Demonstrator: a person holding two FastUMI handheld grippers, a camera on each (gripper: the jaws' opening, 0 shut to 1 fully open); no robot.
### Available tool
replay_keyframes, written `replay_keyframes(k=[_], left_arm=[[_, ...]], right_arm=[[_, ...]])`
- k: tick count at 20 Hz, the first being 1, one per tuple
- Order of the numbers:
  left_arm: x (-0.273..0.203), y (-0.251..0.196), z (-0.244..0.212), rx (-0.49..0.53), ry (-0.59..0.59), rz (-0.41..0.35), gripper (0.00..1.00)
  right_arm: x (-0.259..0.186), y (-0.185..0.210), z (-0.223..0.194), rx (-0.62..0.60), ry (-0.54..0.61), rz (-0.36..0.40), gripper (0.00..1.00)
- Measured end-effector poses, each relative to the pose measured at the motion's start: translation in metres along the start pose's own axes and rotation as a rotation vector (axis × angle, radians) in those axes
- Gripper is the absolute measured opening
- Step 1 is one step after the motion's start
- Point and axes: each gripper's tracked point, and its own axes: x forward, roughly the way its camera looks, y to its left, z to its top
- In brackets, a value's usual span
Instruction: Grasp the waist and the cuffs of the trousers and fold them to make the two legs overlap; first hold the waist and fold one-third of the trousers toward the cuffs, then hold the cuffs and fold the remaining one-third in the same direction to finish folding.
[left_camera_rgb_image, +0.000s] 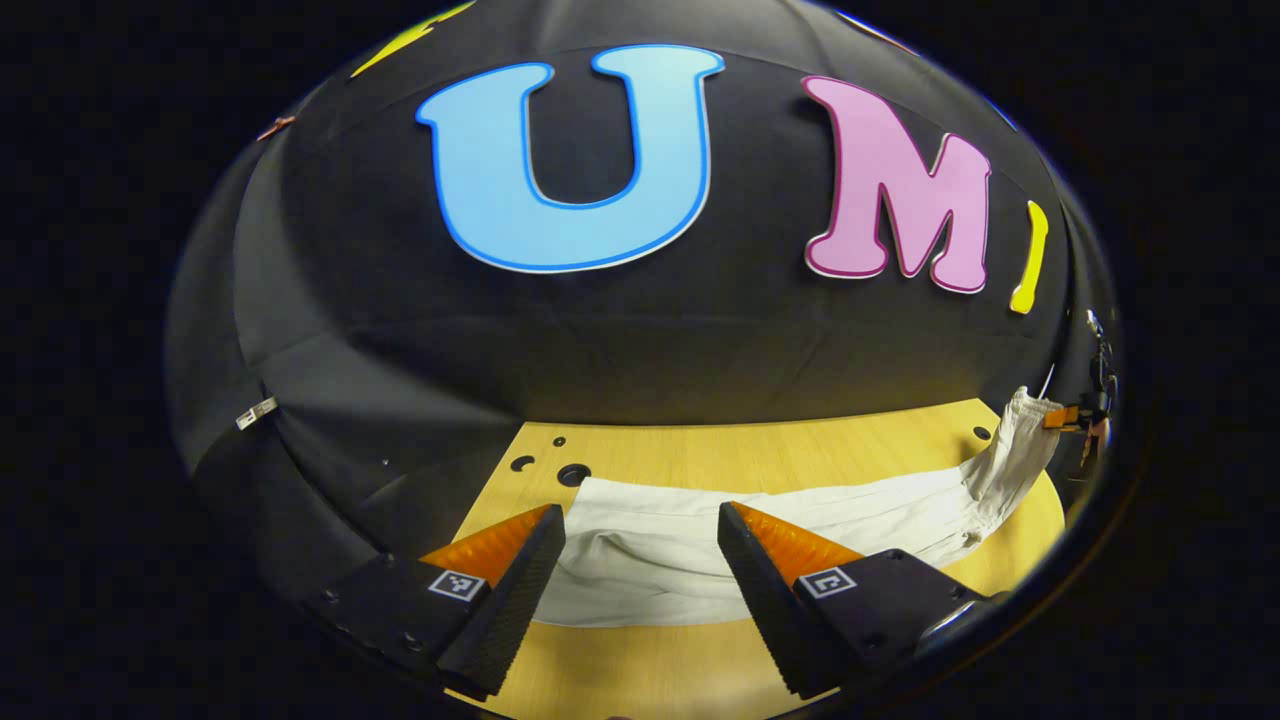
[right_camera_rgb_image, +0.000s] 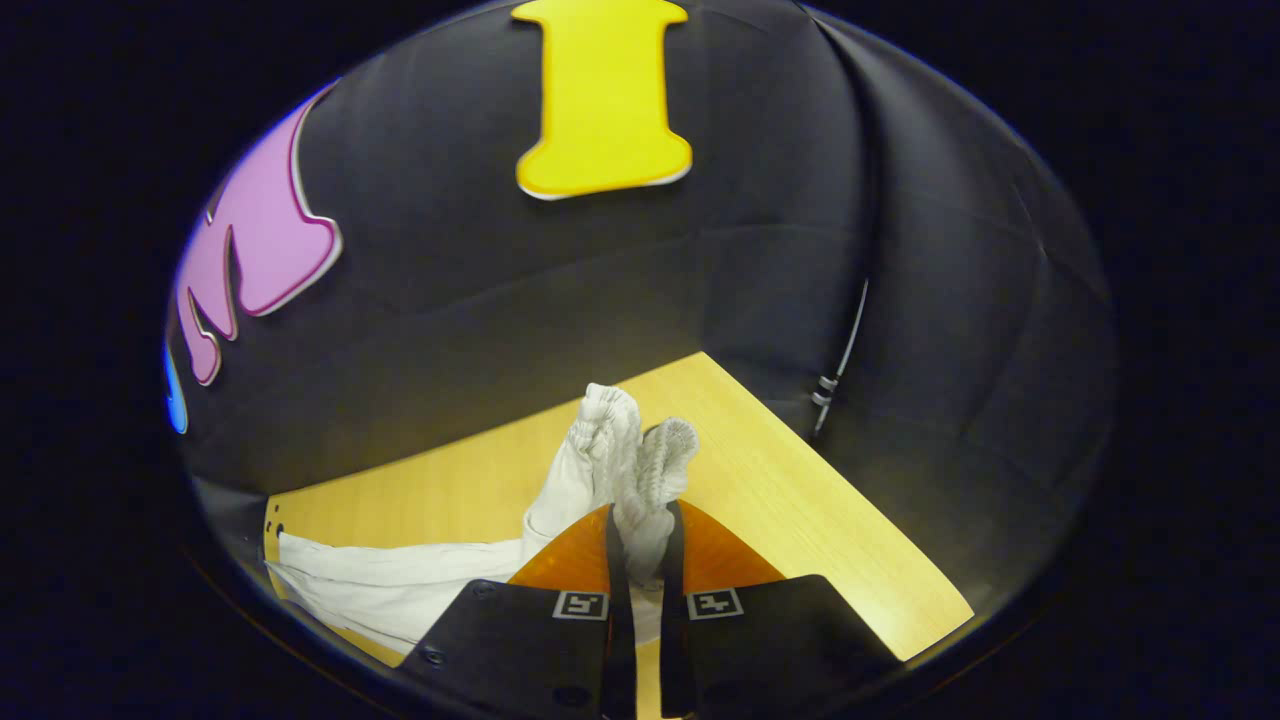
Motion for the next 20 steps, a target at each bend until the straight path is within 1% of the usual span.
replay_keyframes(k=[2, 5, 6, 8, 10, 13, 14, 18, 19, 20], left_arm=[[0.002, 0.014, -0.01, -0.029, 0.013, -0.009, 0.98], [0.007, 0.041, -0.026, -0.075, 0.024, -0.014, 0.98], [0.009, 0.05, -0.031, -0.094, 0.027, -0.017, 0.98], [0.013, 0.066, -0.043, -0.142, 0.037, -0.019, 0.99], [0.017, 0.081, -0.057, -0.179, 0.047, -0.022, 0.98], [0.019, 0.113, -0.093, -0.186, 0.1, 0.025, 0.96], [0.019, 0.118, -0.103, -0.192, 0.114, 0.028, 0.96], [0.025, 0.142, -0.134, -0.24, 0.173, 0.062, 0.96], [0.03, 0.146, -0.138, -0.261, 0.178, 0.067, 0.92], [0.035, 0.149, -0.142, -0.284, 0.183, 0.071, 0.92]], right_arm=[[-0.016, 0.031, 0.003, 0.015, -0.017, 0.036, 0.13], [-0.033, 0.084, -0.002, 0.042, -0.039, 0.114, 0.13], [-0.041, 0.099, -0.009, 0.046, -0.033, 0.139, 0.14], [-0.05, 0.127, -0.025, 0.046, -0.014, 0.164, 0.13], [-0.049, 0.153, -0.043, 0.032, -0.005, 0.187, 0.13], [-0.044, 0.183, -0.079, 0.014, 0.029, 0.22, 0.13], [-0.043, 0.192, -0.089, 0.005, 0.038, 0.224, 0.13], [-0.041, 0.213, -0.131, -0.028, 0.075, 0.231, 0.15], [-0.042, 0.219, -0.142, -0.037, 0.088, 0.237, 0.18], [-0.042, 0.223, -0.151, -0.041, 0.1, 0.239, 0.18]])
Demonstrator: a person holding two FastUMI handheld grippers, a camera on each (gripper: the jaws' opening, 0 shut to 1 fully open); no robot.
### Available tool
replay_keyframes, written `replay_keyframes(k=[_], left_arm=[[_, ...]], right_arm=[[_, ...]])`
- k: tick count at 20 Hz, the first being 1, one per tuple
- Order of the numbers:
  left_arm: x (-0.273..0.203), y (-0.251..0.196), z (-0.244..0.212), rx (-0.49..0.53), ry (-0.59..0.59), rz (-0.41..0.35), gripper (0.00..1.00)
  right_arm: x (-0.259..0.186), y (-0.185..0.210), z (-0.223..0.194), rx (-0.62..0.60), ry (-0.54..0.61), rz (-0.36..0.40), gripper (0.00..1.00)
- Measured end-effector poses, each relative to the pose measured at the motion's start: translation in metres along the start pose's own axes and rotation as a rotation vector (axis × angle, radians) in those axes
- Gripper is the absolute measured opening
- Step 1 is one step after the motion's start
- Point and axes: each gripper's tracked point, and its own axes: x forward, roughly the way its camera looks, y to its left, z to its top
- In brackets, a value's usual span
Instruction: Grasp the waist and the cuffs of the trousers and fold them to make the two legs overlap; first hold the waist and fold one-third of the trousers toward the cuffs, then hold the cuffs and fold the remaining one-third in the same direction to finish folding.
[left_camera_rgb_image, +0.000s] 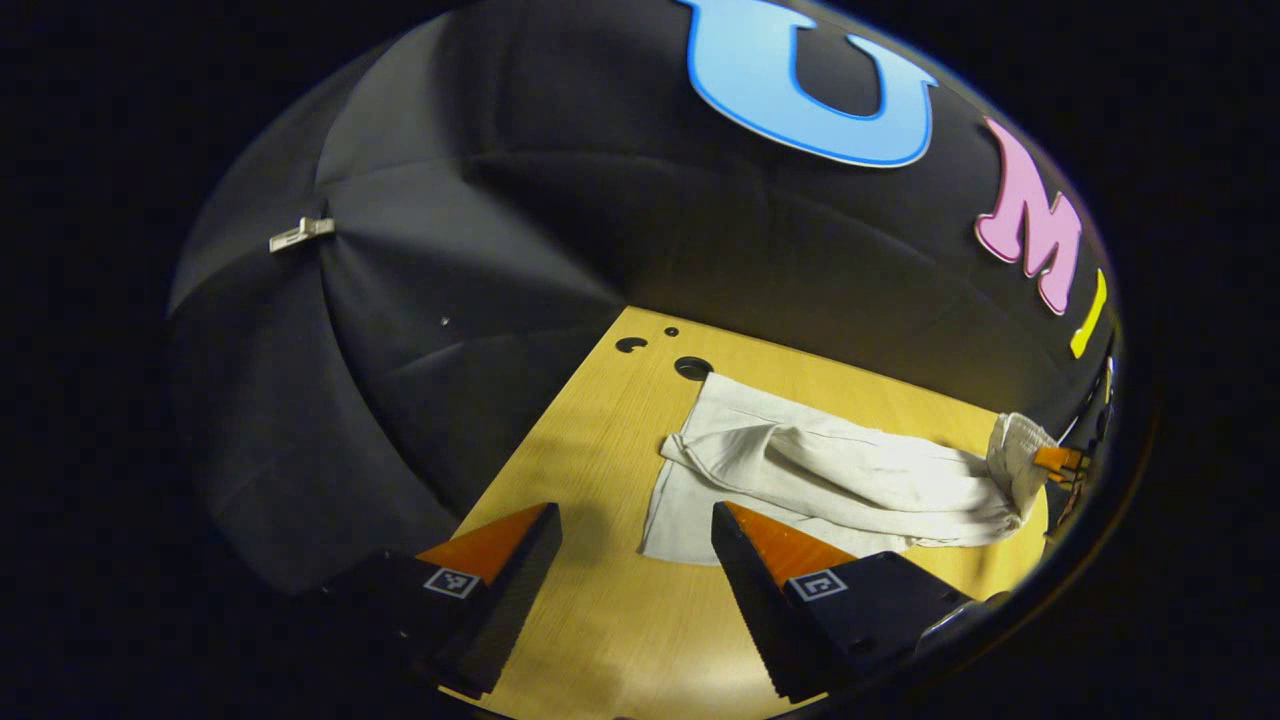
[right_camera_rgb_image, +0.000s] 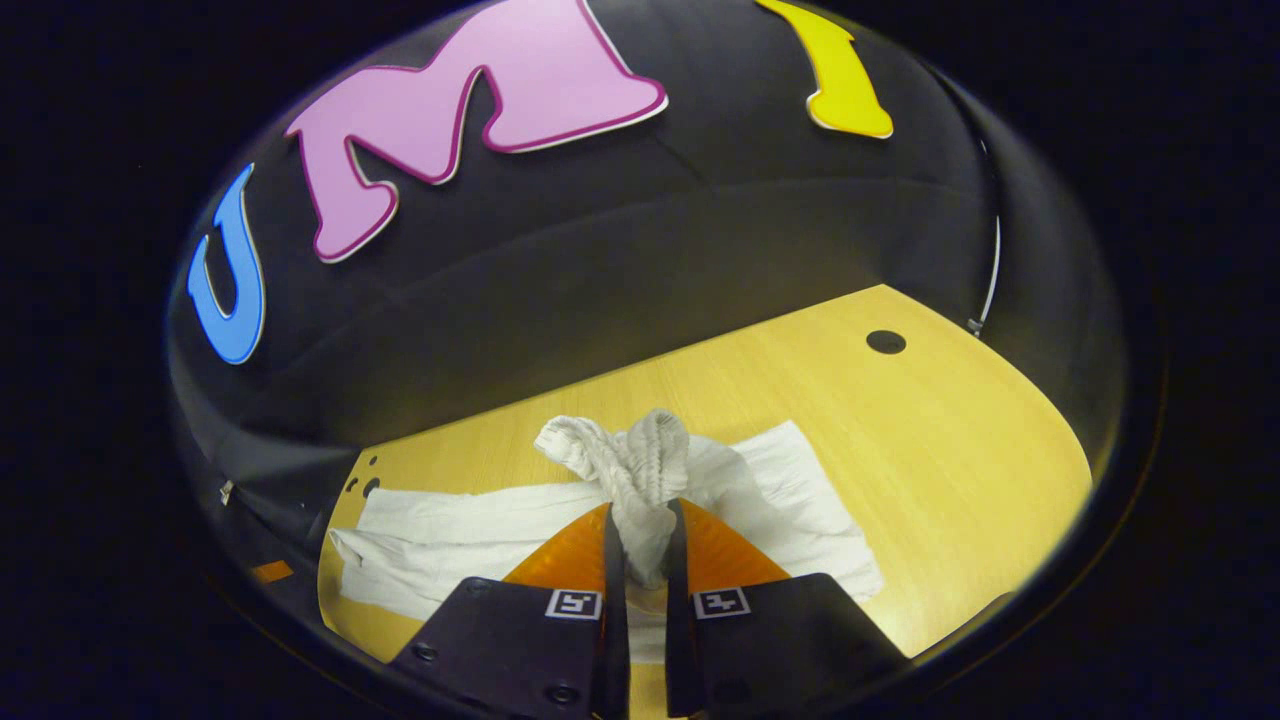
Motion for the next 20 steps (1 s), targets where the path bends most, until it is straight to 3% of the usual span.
replay_keyframes(k=[1, 4, 5, 6, 8, 9, 11, 12, 14, 20], left_arm=[[0.006, 0.002, -0.001, -0.024, 0.008, 0.001, 0.96], [0.033, -0.008, 0.001, -0.129, 0.011, -0.053, 0.96], [0.045, -0.009, 0.002, -0.166, 0.01, -0.064, 0.96], [0.054, -0.011, 0.001, -0.2, 0.018, -0.064, 0.96], [0.074, -0.015, 0.0, -0.239, 0.033, -0.061, 0.96], [0.084, -0.017, 0.0, -0.235, 0.039, -0.056, 0.96], [0.104, -0.024, 0.0, -0.186, 0.046, -0.043, 0.92], [0.11, -0.029, 0.001, -0.16, 0.045, -0.041, 0.96], [0.122, -0.04, 0.004, -0.127, 0.03, -0.044, 0.96], [0.15, -0.064, -0.003, -0.145, 0.047, -0.03, 0.96]], right_arm=[[0.002, 0.004, -0.01, 0.002, 0.015, -0.002, 0.22], [-0.005, 0.026, -0.052, 0.094, 0.08, 0.003, 0.33], [-0.012, 0.036, -0.066, 0.11, 0.095, 0.012, 0.31], [-0.014, 0.047, -0.076, 0.117, 0.11, 0.029, 0.43], [-0.026, 0.065, -0.089, 0.118, 0.133, 0.055, 0.82], [-0.032, 0.069, -0.093, 0.109, 0.14, 0.06, 0.8], [-0.05, 0.063, -0.092, 0.073, 0.126, 0.041, 0.99], [-0.06, 0.057, -0.089, 0.056, 0.111, 0.027, 0.99], [-0.082, 0.046, -0.086, 0.026, 0.08, -0.009, 0.99], [-0.163, 0.005, -0.107, -0.077, 0.06, -0.081, 0.99]])
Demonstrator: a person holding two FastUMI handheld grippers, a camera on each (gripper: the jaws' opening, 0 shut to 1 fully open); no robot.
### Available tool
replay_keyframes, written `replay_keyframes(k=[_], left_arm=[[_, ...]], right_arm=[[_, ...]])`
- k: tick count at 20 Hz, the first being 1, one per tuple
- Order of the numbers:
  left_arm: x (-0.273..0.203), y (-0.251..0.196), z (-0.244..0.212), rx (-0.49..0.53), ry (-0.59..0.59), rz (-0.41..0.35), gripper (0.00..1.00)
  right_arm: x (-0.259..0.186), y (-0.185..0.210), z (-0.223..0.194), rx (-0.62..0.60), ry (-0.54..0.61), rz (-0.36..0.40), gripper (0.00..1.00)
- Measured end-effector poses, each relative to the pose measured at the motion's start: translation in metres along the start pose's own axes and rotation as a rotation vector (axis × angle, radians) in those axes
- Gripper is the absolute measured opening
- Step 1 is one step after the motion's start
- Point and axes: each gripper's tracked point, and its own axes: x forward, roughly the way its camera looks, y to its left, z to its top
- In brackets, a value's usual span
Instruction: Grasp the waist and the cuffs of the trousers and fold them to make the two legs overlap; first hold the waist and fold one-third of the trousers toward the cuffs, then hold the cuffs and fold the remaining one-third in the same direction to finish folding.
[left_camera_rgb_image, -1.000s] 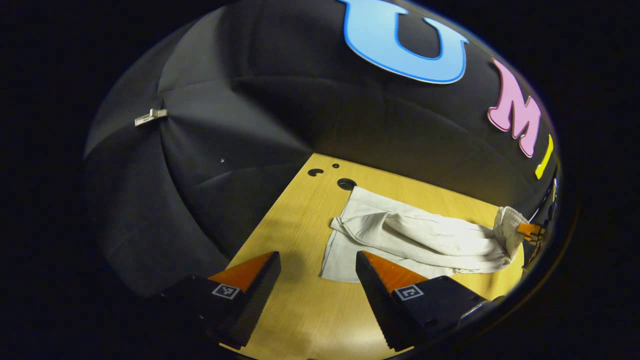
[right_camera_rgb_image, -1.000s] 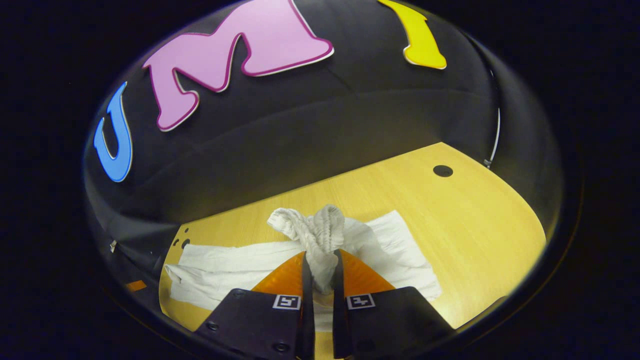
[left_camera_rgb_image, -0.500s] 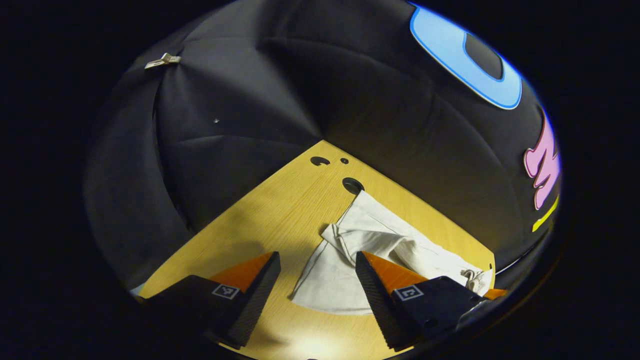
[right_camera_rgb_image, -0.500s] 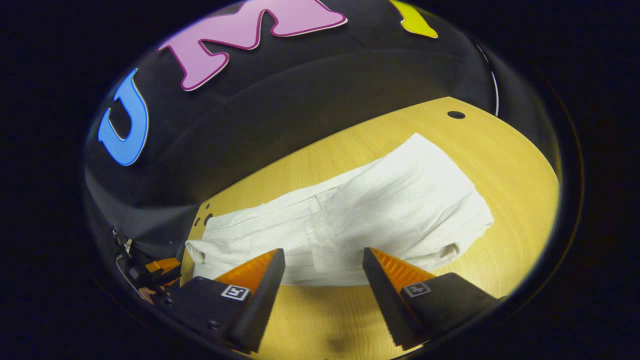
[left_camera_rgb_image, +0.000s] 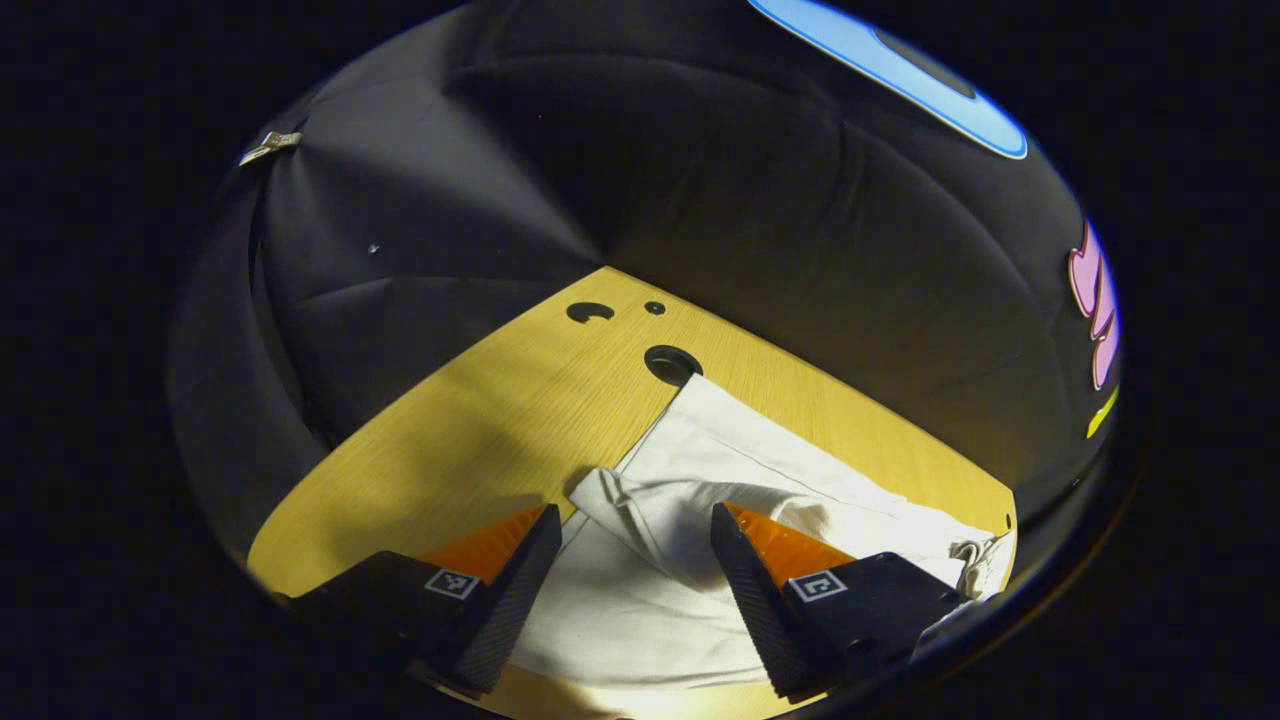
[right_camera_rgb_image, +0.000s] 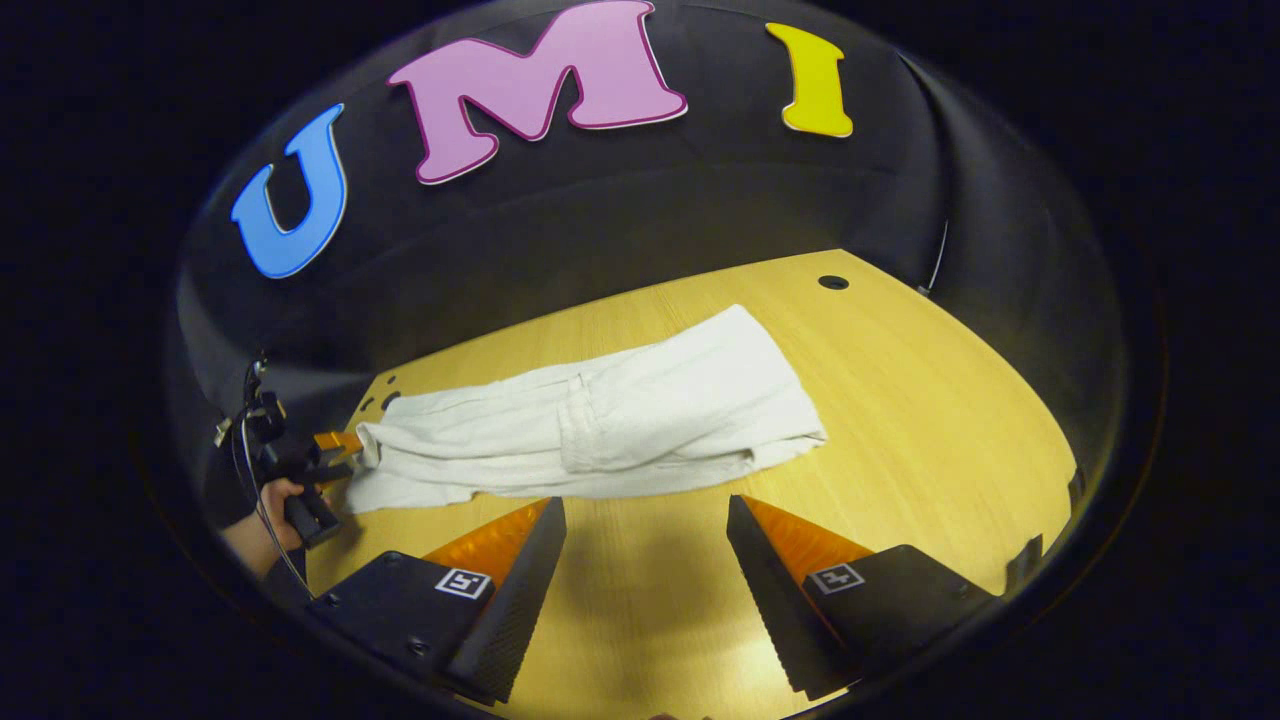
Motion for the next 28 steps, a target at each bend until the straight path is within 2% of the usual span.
replay_keyframes(k=[3, 7, 9, 10, 12, 13, 15, 16, 17, 18, 19, 20, 21, 22, 26, 27, 28], left_arm=[[0.003, -0.004, -0.004, 0.068, 0.013, 0.021, 0.98], [0.008, 0.0, -0.014, 0.29, 0.063, 0.08, 0.86], [0.011, -0.009, -0.017, 0.336, 0.067, 0.05, 0.83], [0.011, -0.01, -0.016, 0.337, 0.07, 0.043, 0.68], [0.011, -0.012, -0.017, 0.321, 0.069, 0.043, 0.58], [0.01, -0.012, -0.018, 0.326, 0.073, 0.043, 0.59], [0.012, -0.022, -0.021, 0.328, 0.072, -0.003, 0.53], [0.012, -0.023, -0.021, 0.336, 0.07, -0.014, 0.31], [0.014, -0.023, -0.021, 0.343, 0.064, -0.021, 0.31], [0.014, -0.024, -0.021, 0.347, 0.063, -0.023, 0.22], [0.014, -0.025, -0.021, 0.35, 0.064, -0.024, 0.24], [0.012, -0.025, -0.02, 0.349, 0.065, -0.021, 0.16], [0.009, -0.026, -0.019, 0.339, 0.062, -0.013, 0.13], [0.007, -0.028, -0.019, 0.316, 0.06, -0.008, 0.05], [-0.014, -0.043, -0.005, 0.202, 0.015, -0.036, 0.06], [-0.02, -0.048, 0.004, 0.18, -0.001, -0.051, 0.02], [-0.027, -0.056, 0.011, 0.16, -0.022, -0.07, 0.06]], right_arm=[[-0.033, -0.013, -0.039, 0.036, 0.05, -0.015, 0.98], [-0.049, -0.027, -0.074, 0.172, 0.121, -0.063, 0.99], [-0.056, -0.031, -0.077, 0.156, 0.119, -0.079, 0.99], [-0.06, -0.03, -0.077, 0.137, 0.121, -0.074, 0.99], [-0.068, -0.032, -0.079, 0.087, 0.12, -0.067, 0.99], [-0.074, -0.035, -0.081, 0.055, 0.116, -0.072, 0.99], [-0.082, -0.044, -0.084, 0.017, 0.115, -0.094, 0.99], [-0.084, -0.045, -0.085, 0.015, 0.114, -0.1, 0.99], [-0.087, -0.048, -0.086, 0.021, 0.115, -0.106, 0.99], [-0.088, -0.05, -0.084, 0.028, 0.114, -0.112, 0.99], [-0.09, -0.053, -0.081, 0.035, 0.108, -0.12, 0.99], [-0.092, -0.055, -0.077, 0.036, 0.099, -0.127, 0.99], [-0.094, -0.059, -0.07, 0.034, 0.087, -0.136, 0.99], [-0.096, -0.062, -0.064, 0.029, 0.073, -0.144, 0.99], [-0.109, -0.079, -0.035, -0.02, 0.016, -0.184, 0.99], [-0.112, -0.086, -0.028, -0.037, 0.001, -0.197, 0.99], [-0.114, -0.092, -0.022, -0.046, -0.011, -0.203, 0.99]])
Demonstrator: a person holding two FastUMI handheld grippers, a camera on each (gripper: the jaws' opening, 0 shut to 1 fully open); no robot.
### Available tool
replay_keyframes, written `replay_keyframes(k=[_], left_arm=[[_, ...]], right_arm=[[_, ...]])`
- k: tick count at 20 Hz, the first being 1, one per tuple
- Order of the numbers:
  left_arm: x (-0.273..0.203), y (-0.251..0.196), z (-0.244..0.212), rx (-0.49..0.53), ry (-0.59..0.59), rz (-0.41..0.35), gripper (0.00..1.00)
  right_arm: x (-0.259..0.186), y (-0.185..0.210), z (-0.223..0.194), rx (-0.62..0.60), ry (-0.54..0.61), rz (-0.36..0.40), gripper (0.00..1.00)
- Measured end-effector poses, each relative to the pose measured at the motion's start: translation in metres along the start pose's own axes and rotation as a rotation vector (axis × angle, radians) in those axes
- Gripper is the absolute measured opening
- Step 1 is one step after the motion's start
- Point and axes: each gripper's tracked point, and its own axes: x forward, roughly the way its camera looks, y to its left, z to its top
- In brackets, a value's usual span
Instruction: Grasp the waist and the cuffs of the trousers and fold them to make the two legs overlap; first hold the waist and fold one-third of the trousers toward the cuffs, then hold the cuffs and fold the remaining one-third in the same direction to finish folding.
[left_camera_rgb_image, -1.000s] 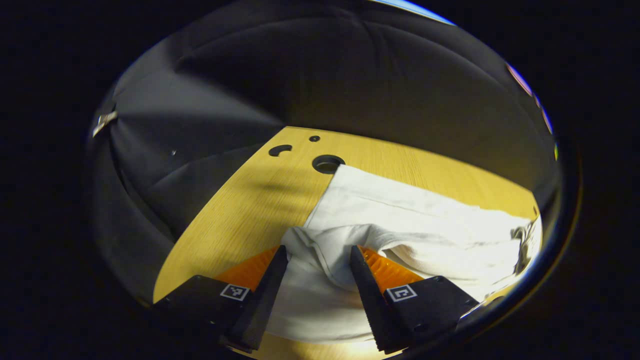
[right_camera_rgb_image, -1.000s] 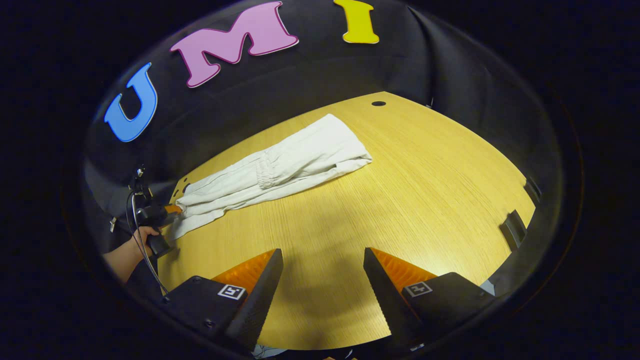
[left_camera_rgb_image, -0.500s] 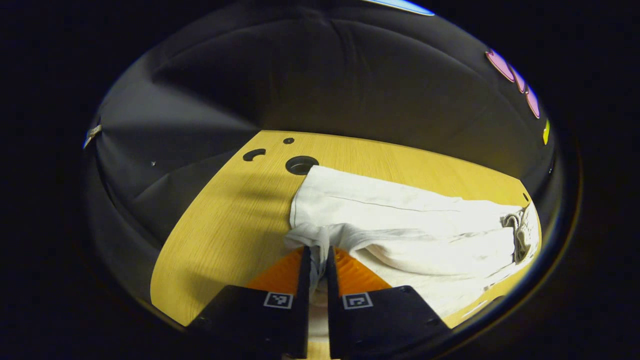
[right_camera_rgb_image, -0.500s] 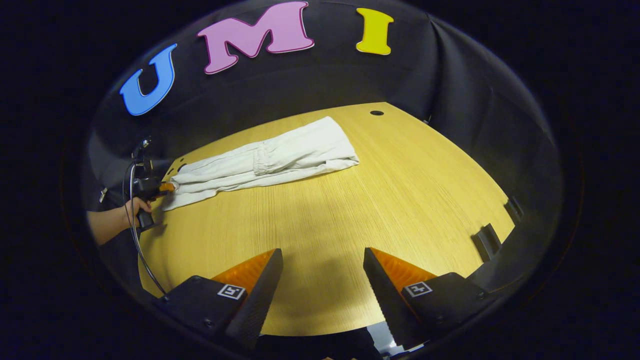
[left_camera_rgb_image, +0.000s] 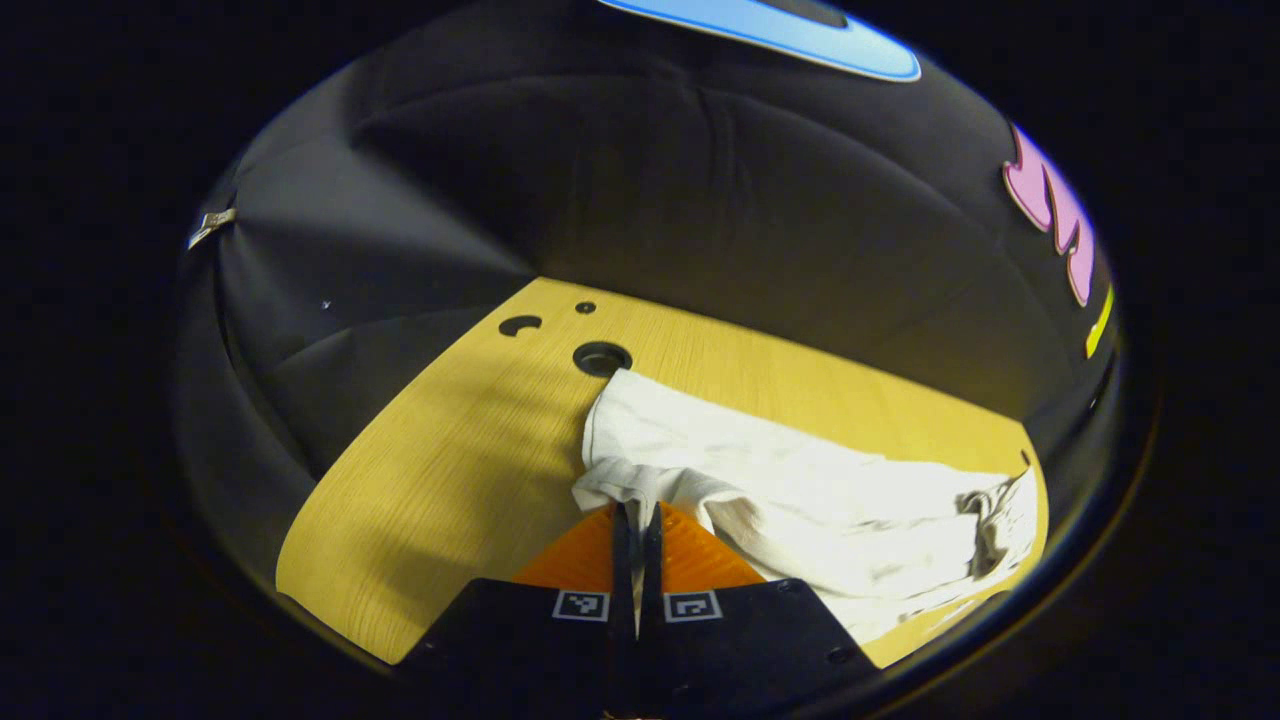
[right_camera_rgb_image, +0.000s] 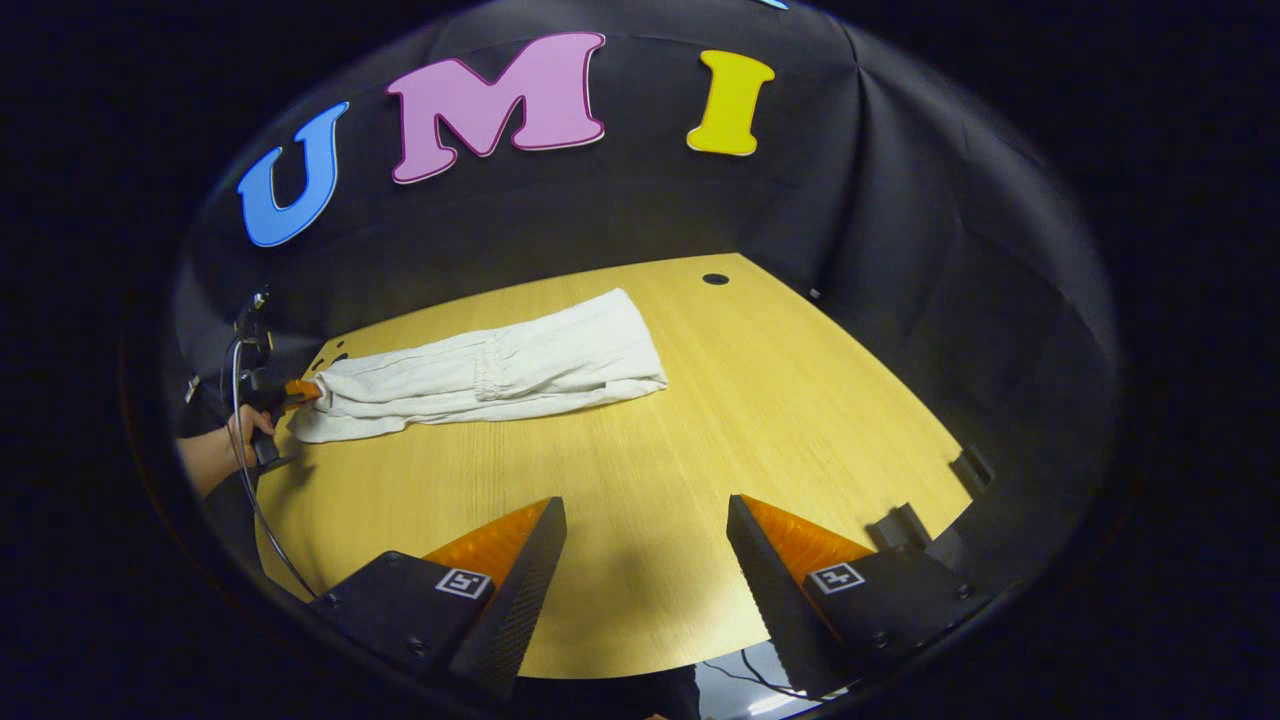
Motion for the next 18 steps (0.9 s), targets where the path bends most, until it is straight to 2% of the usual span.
replay_keyframes(k=[2, 5, 8, 12, 18], left_arm=[[-0.012, -0.012, 0.022, -0.029, -0.047, -0.029, 0.06], [-0.031, -0.032, 0.038, -0.02, -0.083, -0.048, 0.06], [-0.053, -0.071, 0.054, -0.042, -0.119, -0.088, 0.06], [-0.085, -0.139, 0.081, -0.051, -0.181, -0.121, 0.05], [-0.133, -0.278, 0.106, -0.049, -0.268, -0.208, 0.05]], right_arm=[[-0.003, -0.009, 0.008, 0.001, -0.022, -0.006, 0.98], [-0.001, -0.026, 0.016, 0.026, -0.041, -0.01, 0.99], [0.008, -0.046, 0.027, 0.028, -0.062, -0.006, 0.99], [0.024, -0.072, 0.054, 0.032, -0.092, 0.037, 0.99], [0.05, -0.119, 0.083, -0.011, -0.12, 0.103, 0.99]])
